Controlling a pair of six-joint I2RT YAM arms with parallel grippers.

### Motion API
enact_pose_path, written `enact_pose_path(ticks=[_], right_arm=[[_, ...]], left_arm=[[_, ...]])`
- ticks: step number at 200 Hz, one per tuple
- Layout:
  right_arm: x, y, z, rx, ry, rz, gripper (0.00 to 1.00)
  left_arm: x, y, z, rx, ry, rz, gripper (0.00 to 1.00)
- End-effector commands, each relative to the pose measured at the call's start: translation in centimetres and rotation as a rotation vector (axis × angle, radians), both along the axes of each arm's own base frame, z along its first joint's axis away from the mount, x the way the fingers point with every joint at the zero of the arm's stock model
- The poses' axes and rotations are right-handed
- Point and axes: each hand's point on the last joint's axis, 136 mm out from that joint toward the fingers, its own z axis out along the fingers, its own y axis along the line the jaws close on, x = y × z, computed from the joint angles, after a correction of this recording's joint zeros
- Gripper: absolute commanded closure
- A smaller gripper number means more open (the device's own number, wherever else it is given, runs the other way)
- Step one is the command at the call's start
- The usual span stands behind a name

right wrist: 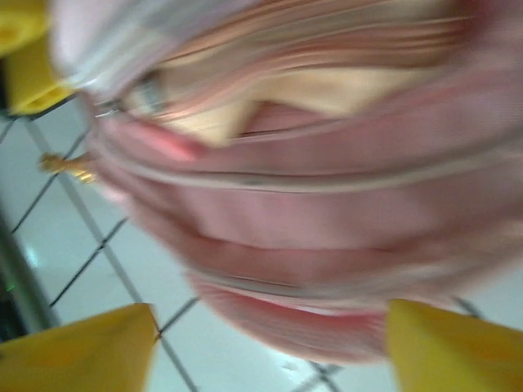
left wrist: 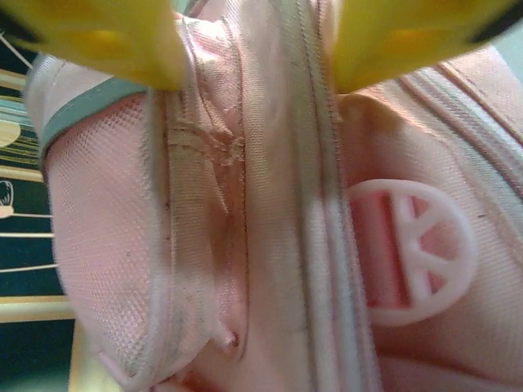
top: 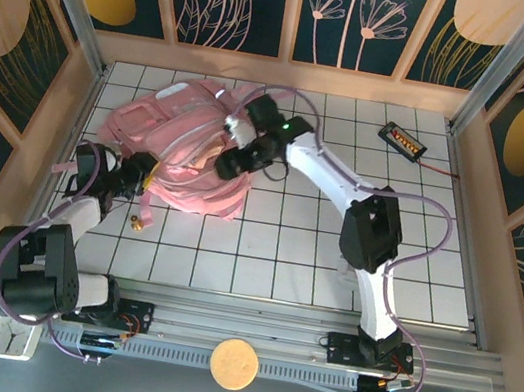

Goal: Pack the student bag

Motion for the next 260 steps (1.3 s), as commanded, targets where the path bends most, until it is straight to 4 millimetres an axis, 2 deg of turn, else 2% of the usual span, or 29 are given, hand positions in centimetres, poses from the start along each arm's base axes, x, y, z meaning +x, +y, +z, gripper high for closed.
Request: enact_pose_path(ticks=[1, 39, 56, 88, 117, 141, 190, 219, 233, 242, 248, 260], right_arm=[[-2.8, 4.0, 3.0, 0.167, -0.059, 0.139, 0.01], [-1.8, 6.1, 1.7, 0.202, -0.022, 0.158, 0.01], [-1.2, 6.8, 1.2, 0.238, 0.046, 0.144, 0.03], [-0.3, 6.5, -0.6, 0.238, 0.137, 0.099, 0.06], [-0.9, 6.4, -0.4, 0.244, 0.162, 0.1, 0.1], [-0.7, 6.4, 0.1, 0.269, 0.163, 0.085, 0.11], [-0.8, 6.9, 0.6, 0.296, 0.191, 0.086, 0.2], [-1.1, 6.8, 0.7, 0.295, 0.21, 0.078, 0.23], [-1.0, 6.5, 0.9, 0.296, 0.212, 0.057, 0.23], [-0.9, 6.4, 1.1, 0.298, 0.206, 0.037, 0.18], [-0.8, 6.1, 1.4, 0.299, 0.191, 0.018, 0.02], [-0.2, 5.7, 2.2, 0.319, 0.148, -0.034, 0.01]], left_arm=[[0.4, -0.1, 3.5, 0.003, -0.097, -0.02, 0.01], [-0.3, -0.4, 2.9, -0.041, -0.074, -0.005, 0.01], [-0.2, -0.4, 2.8, -0.06, -0.074, 0.005, 0.01], [0.3, -0.3, 3.2, -0.085, -0.075, 0.019, 0.01], [0.7, -0.3, 4.5, -0.091, -0.099, 0.011, 0.01], [0.4, -0.4, 3.4, -0.105, -0.085, 0.023, 0.05], [0.4, -0.7, 1.0, -0.103, -0.045, 0.028, 0.14], [0.9, -1.7, -1.0, -0.108, -0.014, -0.004, 0.3], [1.0, -2.0, -1.5, -0.104, -0.008, -0.008, 0.43], [1.1, -2.1, -1.6, -0.1, -0.008, -0.012, 0.47], [1.0, -2.3, -1.9, -0.098, -0.005, -0.015, 0.52], [1.0, -2.4, -2.3, -0.105, -0.002, -0.019, 0.65]])
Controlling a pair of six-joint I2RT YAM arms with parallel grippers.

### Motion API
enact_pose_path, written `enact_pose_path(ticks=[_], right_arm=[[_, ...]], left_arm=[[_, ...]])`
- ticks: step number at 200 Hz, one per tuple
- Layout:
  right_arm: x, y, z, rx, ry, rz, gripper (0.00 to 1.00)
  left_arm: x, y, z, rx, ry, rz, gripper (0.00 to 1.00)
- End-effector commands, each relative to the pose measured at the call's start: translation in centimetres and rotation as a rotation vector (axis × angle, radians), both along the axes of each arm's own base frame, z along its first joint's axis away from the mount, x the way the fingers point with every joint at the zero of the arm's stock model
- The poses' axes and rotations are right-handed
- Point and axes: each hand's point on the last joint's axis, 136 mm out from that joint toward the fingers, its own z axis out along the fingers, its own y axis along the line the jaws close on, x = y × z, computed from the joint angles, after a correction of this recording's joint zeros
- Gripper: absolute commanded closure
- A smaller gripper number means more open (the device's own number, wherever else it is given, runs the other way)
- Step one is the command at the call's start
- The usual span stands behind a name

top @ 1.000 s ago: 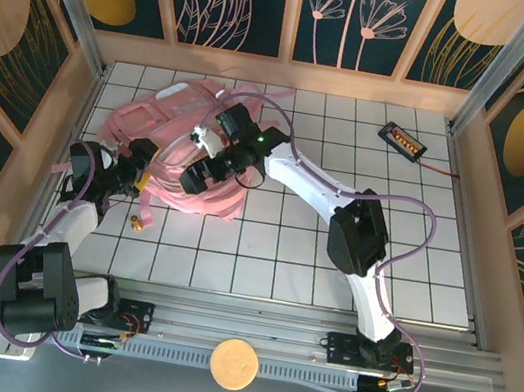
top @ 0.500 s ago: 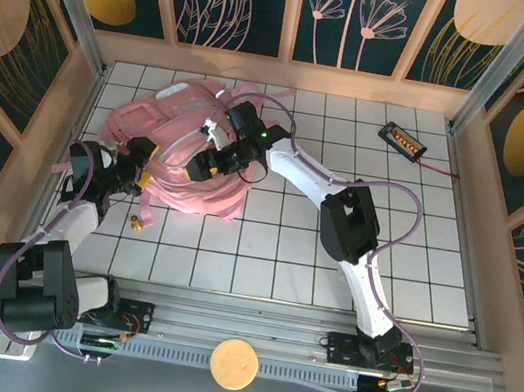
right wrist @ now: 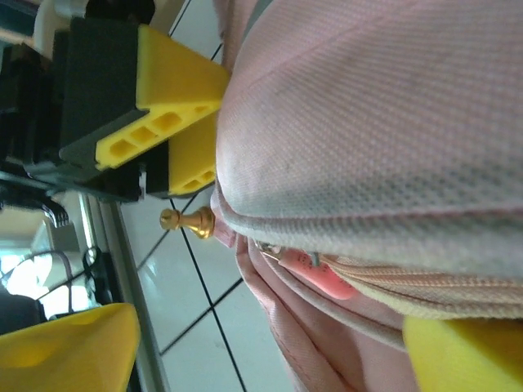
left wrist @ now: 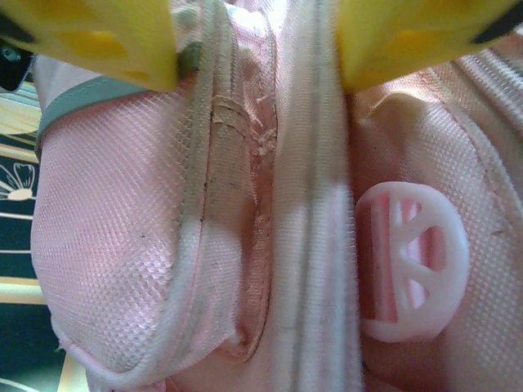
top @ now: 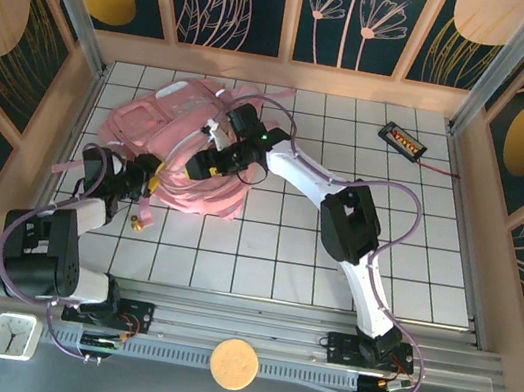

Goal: Pack the student bag

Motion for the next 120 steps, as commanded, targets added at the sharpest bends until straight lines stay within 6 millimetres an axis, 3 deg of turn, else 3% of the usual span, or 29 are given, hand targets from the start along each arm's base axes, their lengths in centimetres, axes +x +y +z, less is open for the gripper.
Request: enact_pose_path(ticks=[1, 21, 43, 60, 91, 120], right_arm=[[0.1, -0.5, 4.2, 0.065, -0.052, -0.081, 0.01], [1.3, -1.8, 5.8, 0.132, -0.041, -0.194, 0.01], [2.4, -3.3, 6.9, 0.169, 0.062, -0.284, 0.01], [2.1, -3.6, 7.6, 0.157, 0.04, -0.276, 0.01], [1.1, -3.1, 5.9, 0.033, -0.021, -0.187, 0.01], [1.1, -2.1, 5.0, -0.031, -0.114, -0.124, 0.26]], left_arm=[[0.2, -1.0, -0.1, -0.003, -0.039, -0.04, 0.66], [0.3, -1.3, -0.1, -0.031, -0.054, -0.047, 1.0], [0.7, -1.5, 1.3, -0.037, -0.088, -0.057, 1.0], [1.1, -1.5, 3.6, -0.038, -0.132, -0.064, 1.0], [1.2, -1.7, 6.7, -0.062, -0.189, -0.067, 1.0], [0.9, -2.0, 7.7, -0.114, -0.209, -0.064, 1.0]])
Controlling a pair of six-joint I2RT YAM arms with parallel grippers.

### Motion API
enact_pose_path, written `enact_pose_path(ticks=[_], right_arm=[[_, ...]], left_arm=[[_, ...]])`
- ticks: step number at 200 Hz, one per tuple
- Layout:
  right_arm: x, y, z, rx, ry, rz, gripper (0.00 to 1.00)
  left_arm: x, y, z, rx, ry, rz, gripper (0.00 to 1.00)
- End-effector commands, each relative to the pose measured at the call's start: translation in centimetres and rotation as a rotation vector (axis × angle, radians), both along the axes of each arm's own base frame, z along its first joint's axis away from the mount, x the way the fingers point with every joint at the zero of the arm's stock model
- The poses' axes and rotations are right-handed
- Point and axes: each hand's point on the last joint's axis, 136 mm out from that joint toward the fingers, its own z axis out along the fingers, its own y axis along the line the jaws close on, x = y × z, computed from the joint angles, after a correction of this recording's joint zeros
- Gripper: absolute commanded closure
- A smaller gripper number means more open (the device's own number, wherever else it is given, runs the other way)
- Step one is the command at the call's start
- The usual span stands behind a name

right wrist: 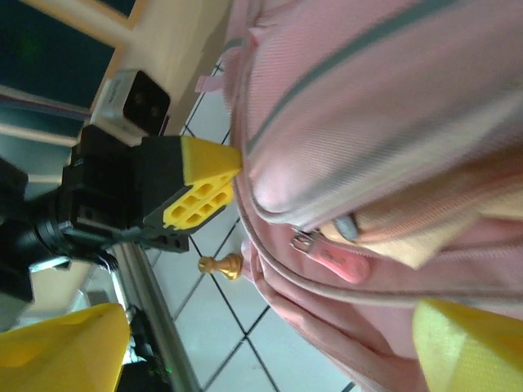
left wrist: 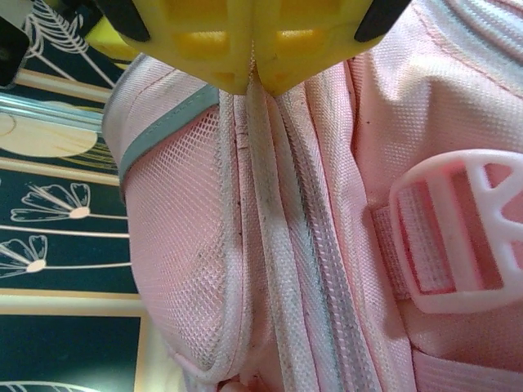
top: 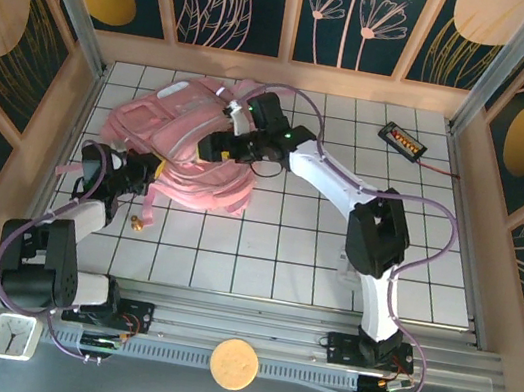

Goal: Pack the student bag

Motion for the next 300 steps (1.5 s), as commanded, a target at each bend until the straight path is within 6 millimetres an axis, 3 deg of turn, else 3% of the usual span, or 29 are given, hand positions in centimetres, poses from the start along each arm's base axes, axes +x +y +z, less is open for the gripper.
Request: enact_pose_path(ticks=[1, 13, 27, 38, 82, 160, 180, 225, 275, 300], right_arm=[[-0.7, 0.6, -1.8, -0.105, -0.072, 0.071, 0.26], [-0.4, 1.2, -1.8, -0.128, -0.109, 0.083, 0.33], [-0.3, 1.8, -1.9, -0.148, -0.13, 0.103, 0.46], [-0.5, 2.1, -2.3, -0.18, -0.139, 0.118, 0.5], [-1.1, 1.2, -4.5, -0.328, -0.208, 0.109, 0.42], [0.6, 1.2, -5.7, -0.519, -0.412, 0.051, 0.44], [1.1, 1.5, -5.6, -0.522, -0.438, 0.035, 0.55], [1.2, 1.4, -6.1, -0.549, -0.46, 0.039, 1.0], [2.4, -1.2, -5.2, -0.571, -0.477, -0.006, 1.0], [3.3, -3.6, -4.9, -0.584, -0.485, -0.028, 1.0]], left_arm=[[0.4, -1.1, 3.9, -0.056, -0.108, -0.05, 1.0], [0.3, -1.1, 4.3, -0.061, -0.112, -0.049, 1.0], [0.4, -1.1, 4.9, -0.062, -0.12, -0.046, 1.0], [0.5, -1.1, 5.3, -0.064, -0.126, -0.046, 1.0], [0.7, -1.2, 6.9, -0.074, -0.154, -0.041, 1.0], [1.1, -2.0, 8.1, -0.071, -0.165, -0.052, 1.0], [0.9, -2.1, 8.0, -0.075, -0.16, -0.051, 1.0], [0.5, -2.2, 7.8, -0.073, -0.155, -0.051, 1.0], [-0.1, -1.9, 6.7, -0.043, -0.13, -0.037, 1.0], [-0.4, -1.4, 6.1, -0.028, -0.118, -0.028, 1.0]])
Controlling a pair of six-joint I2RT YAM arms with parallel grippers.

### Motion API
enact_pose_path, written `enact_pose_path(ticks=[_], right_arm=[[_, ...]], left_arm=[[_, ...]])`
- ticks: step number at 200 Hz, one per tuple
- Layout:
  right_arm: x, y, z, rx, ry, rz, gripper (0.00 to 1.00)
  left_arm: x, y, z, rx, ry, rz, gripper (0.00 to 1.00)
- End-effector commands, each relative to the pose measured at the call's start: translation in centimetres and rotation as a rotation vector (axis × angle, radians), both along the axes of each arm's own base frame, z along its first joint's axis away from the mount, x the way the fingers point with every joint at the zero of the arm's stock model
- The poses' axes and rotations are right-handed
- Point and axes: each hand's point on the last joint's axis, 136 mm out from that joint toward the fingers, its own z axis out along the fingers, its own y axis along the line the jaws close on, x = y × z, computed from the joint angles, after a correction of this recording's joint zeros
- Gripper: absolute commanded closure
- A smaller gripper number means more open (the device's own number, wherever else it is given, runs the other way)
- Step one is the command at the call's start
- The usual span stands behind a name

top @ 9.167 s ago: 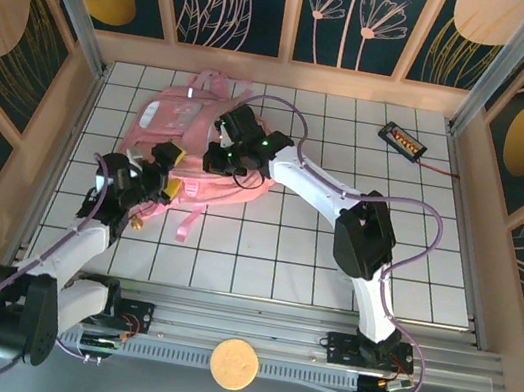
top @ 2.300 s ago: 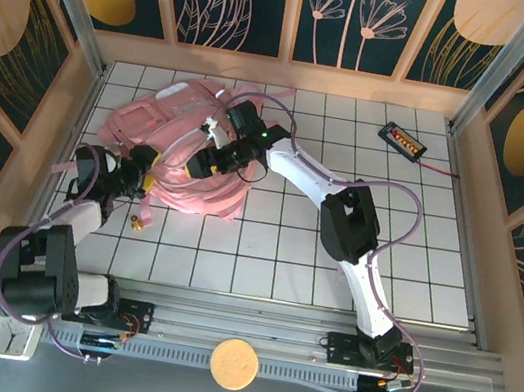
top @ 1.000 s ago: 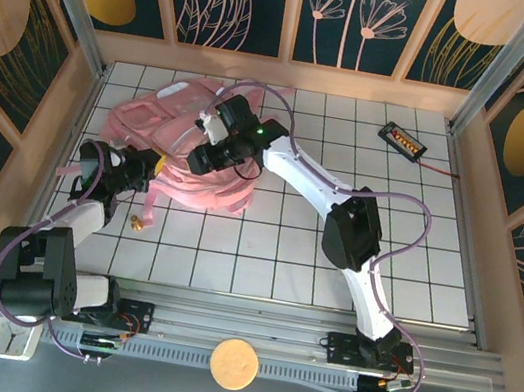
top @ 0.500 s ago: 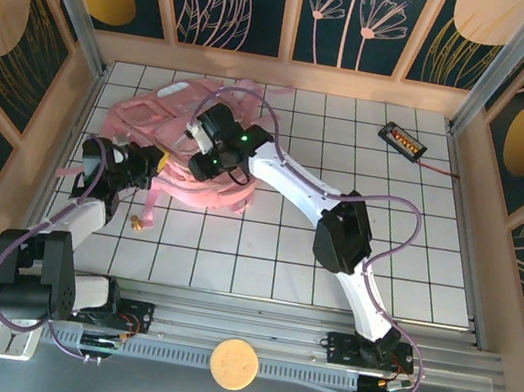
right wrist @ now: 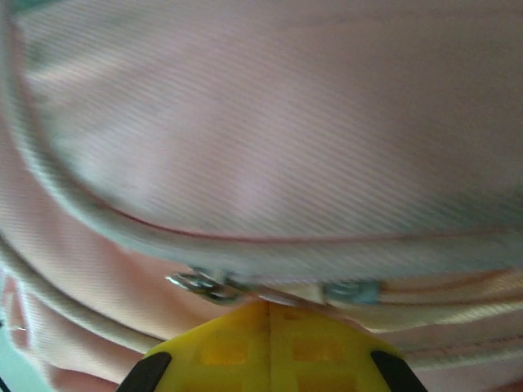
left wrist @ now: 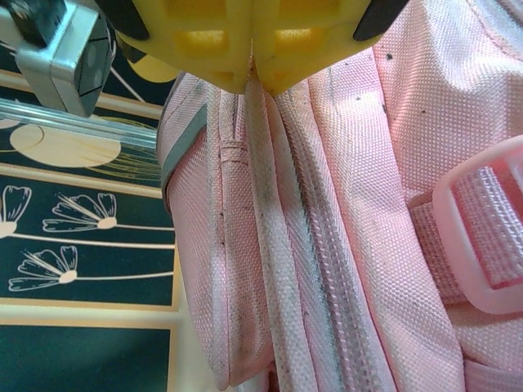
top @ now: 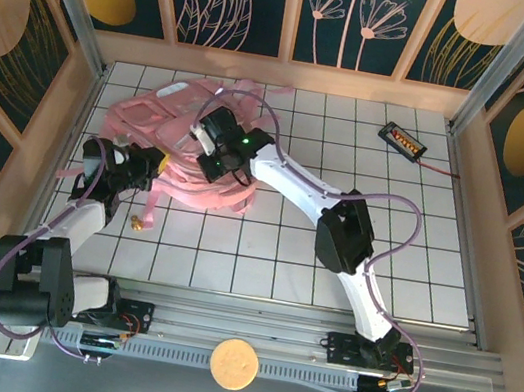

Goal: Pack the student bag

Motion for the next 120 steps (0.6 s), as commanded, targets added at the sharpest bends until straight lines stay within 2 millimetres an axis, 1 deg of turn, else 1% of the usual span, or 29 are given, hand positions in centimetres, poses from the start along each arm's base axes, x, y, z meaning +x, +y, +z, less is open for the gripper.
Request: enact_pose_path(ticks=[1, 19, 43, 50, 60, 61, 64, 68, 70, 74, 75, 78, 84, 90, 96, 120], right_arm=[[1.8, -3.7, 1.7, -0.032, -0.057, -0.051, 1.0], [2.2, -5.0, 1.8, -0.037, -0.052, -0.054, 1.0], [2.6, -5.9, 2.1, -0.035, -0.056, -0.061, 1.0], [2.2, -5.3, 2.4, 0.002, -0.023, -0.035, 1.0], [1.0, -4.1, 3.0, 0.085, 0.056, 0.022, 1.0], [0.8, -4.0, 3.0, 0.094, 0.065, 0.029, 0.99], [0.4, -3.5, 3.2, 0.124, 0.093, 0.046, 0.91], [-0.3, -2.9, 3.6, 0.167, 0.131, 0.073, 0.78], [-0.7, -2.6, 3.7, 0.188, 0.151, 0.086, 0.73], [-1.3, -2.0, 4.1, 0.225, 0.18, 0.111, 0.57], [-1.4, -1.9, 4.1, 0.232, 0.188, 0.113, 0.55], [-1.7, -1.6, 4.3, 0.254, 0.208, 0.116, 0.45], [-2.3, -1.0, 4.6, 0.299, 0.249, 0.127, 0.35], [-3.0, -0.3, 5.1, 0.349, 0.294, 0.153, 0.31], [-3.4, 0.2, 5.4, 0.388, 0.333, 0.163, 0.29], [-3.9, 1.3, 6.3, 0.509, 0.512, 0.162, 0.29]], left_arm=[[-0.1, 0.0, 3.1, 0.002, -0.102, -0.016, 1.0], [-0.2, 0.5, 2.9, 0.016, -0.095, -0.006, 1.0], [-0.2, 0.8, 2.8, 0.019, -0.097, -0.001, 1.0], [-0.2, 0.8, 2.9, 0.014, -0.099, -0.002, 1.0], [-0.2, 0.7, 3.1, 0.009, -0.103, -0.005, 1.0], [-0.2, 0.7, 3.0, 0.009, -0.103, -0.005, 1.0], [-0.2, 0.7, 3.1, 0.008, -0.103, -0.006, 1.0], [-0.2, 0.7, 3.1, 0.006, -0.104, -0.006, 1.0], [-0.2, 0.7, 3.1, 0.005, -0.105, -0.007, 1.0], [-0.2, 0.6, 3.2, 0.003, -0.106, -0.008, 1.0], [-0.2, 0.6, 3.2, 0.003, -0.106, -0.008, 1.0], [-0.2, 0.6, 3.2, 0.003, -0.108, -0.008, 1.0], [-0.2, 0.6, 3.3, 0.001, -0.109, -0.009, 1.0], [-0.2, 0.6, 3.3, -0.002, -0.109, -0.007, 1.0], [-0.1, 0.6, 3.4, -0.005, -0.11, -0.008, 1.0], [0.0, 0.3, 4.0, -0.022, -0.121, -0.012, 1.0]])
